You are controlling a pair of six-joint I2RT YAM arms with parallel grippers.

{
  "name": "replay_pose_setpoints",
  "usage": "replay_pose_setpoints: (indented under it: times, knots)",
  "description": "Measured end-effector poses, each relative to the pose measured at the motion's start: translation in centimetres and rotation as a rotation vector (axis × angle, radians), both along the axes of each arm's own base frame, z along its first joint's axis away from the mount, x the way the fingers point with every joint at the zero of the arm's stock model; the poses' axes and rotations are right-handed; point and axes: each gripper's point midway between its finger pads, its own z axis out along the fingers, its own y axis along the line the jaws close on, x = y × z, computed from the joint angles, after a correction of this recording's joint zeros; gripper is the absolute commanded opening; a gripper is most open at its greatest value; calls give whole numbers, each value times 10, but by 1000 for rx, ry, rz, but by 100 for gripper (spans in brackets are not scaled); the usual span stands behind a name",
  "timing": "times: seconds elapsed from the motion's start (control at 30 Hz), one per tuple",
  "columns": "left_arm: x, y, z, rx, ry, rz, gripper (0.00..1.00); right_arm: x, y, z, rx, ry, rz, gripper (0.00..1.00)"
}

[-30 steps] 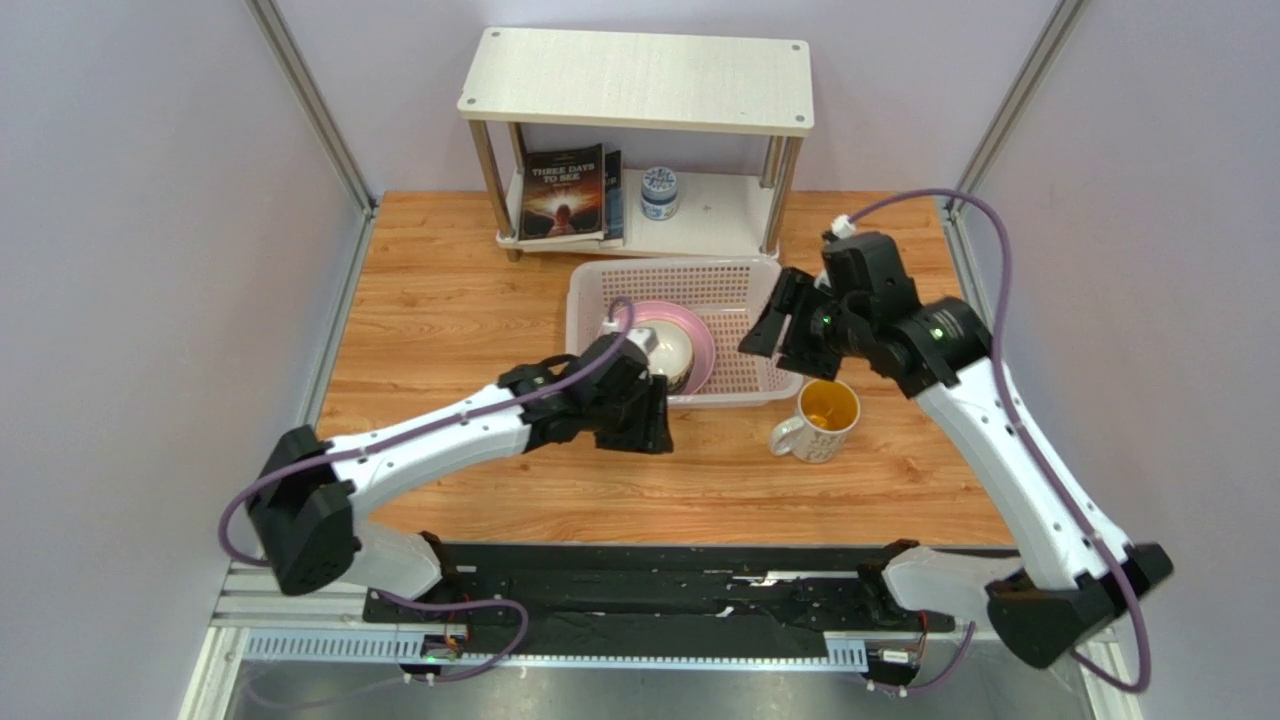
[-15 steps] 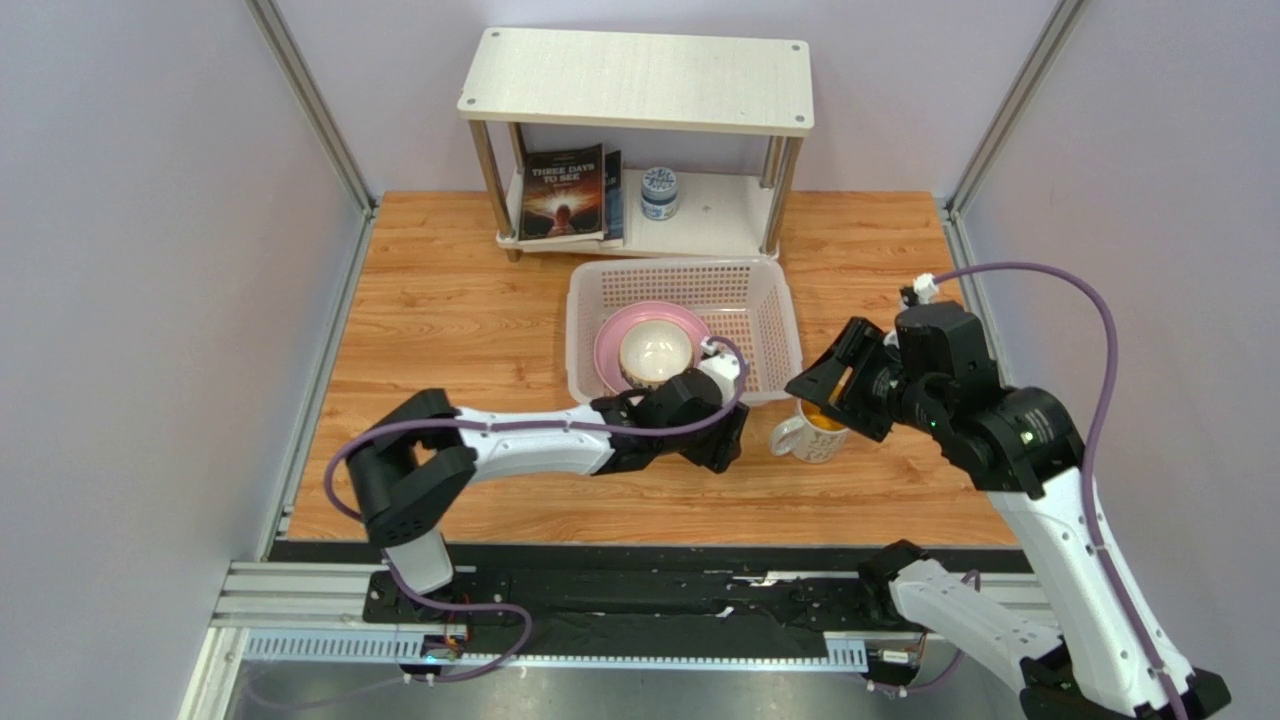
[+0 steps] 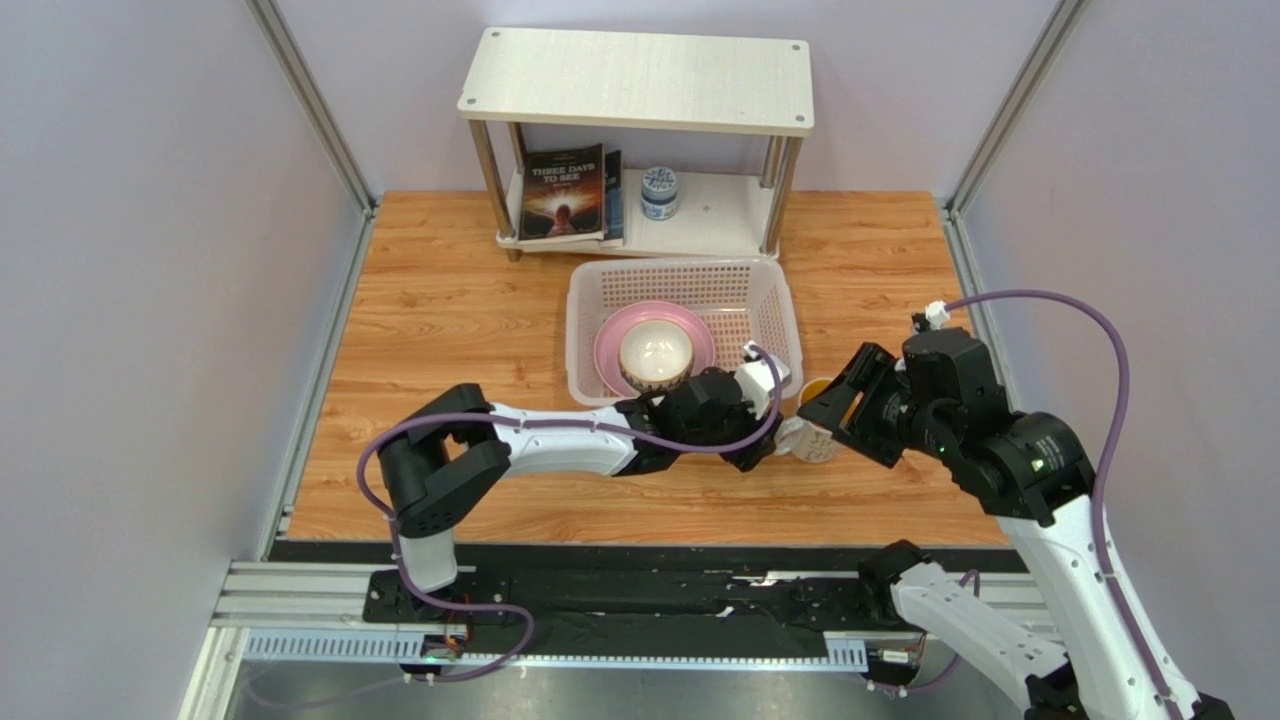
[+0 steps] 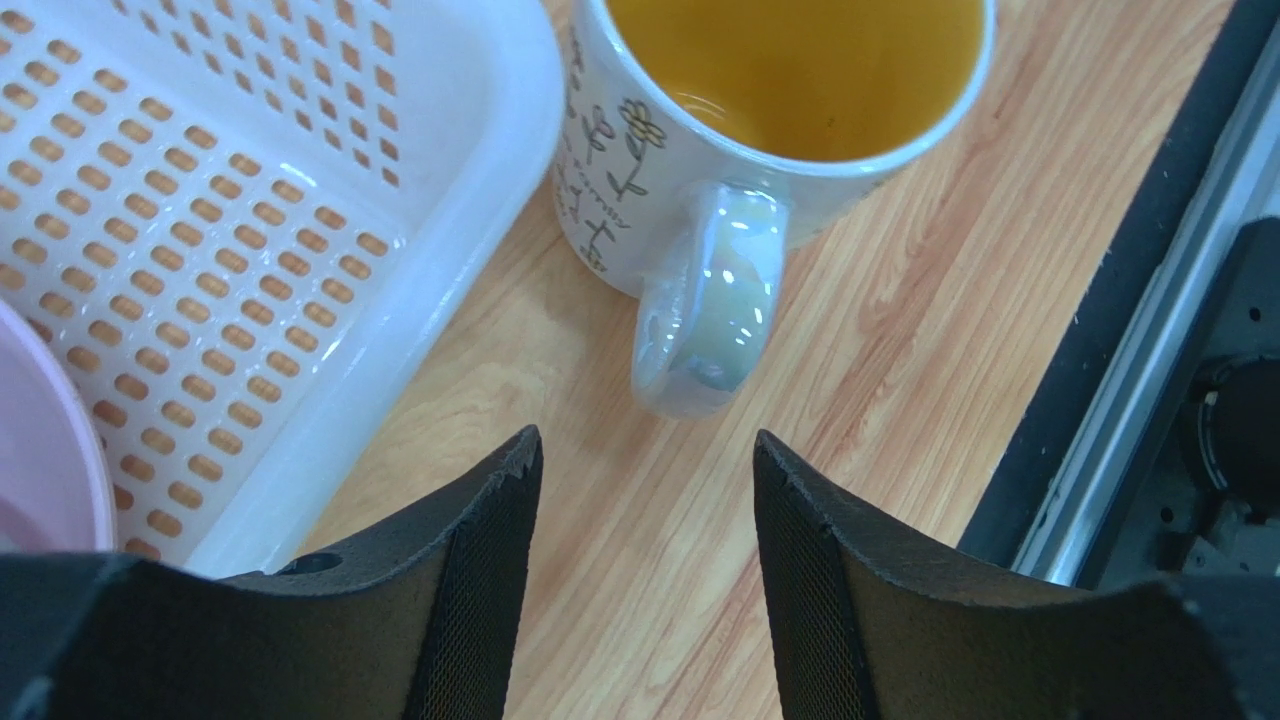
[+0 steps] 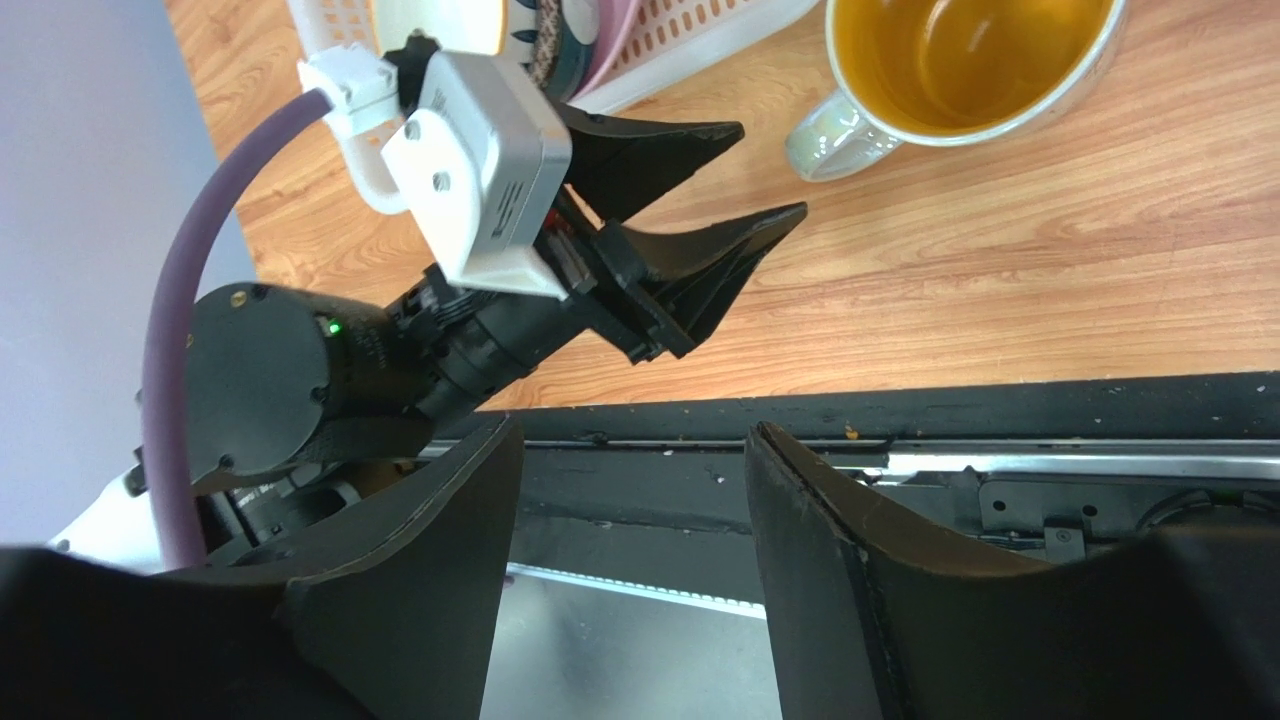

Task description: Place the mixed dishes into the plastic bin

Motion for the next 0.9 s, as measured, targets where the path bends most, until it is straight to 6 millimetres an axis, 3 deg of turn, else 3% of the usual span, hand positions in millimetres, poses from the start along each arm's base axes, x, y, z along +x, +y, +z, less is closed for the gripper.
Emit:
replay_pose_setpoints:
  times: [0.5, 0.73, 0.9]
  knots:
    - [-5, -4, 1, 12, -101, -123, 59, 10, -6, -19, -32, 53, -26, 60]
    - [0, -18, 18, -16, -140, -140, 59, 10, -9, -22, -33, 58, -23, 60]
    - [3, -31, 14, -17, -143, -149, 59, 12, -12, -22, -30, 58, -29, 60]
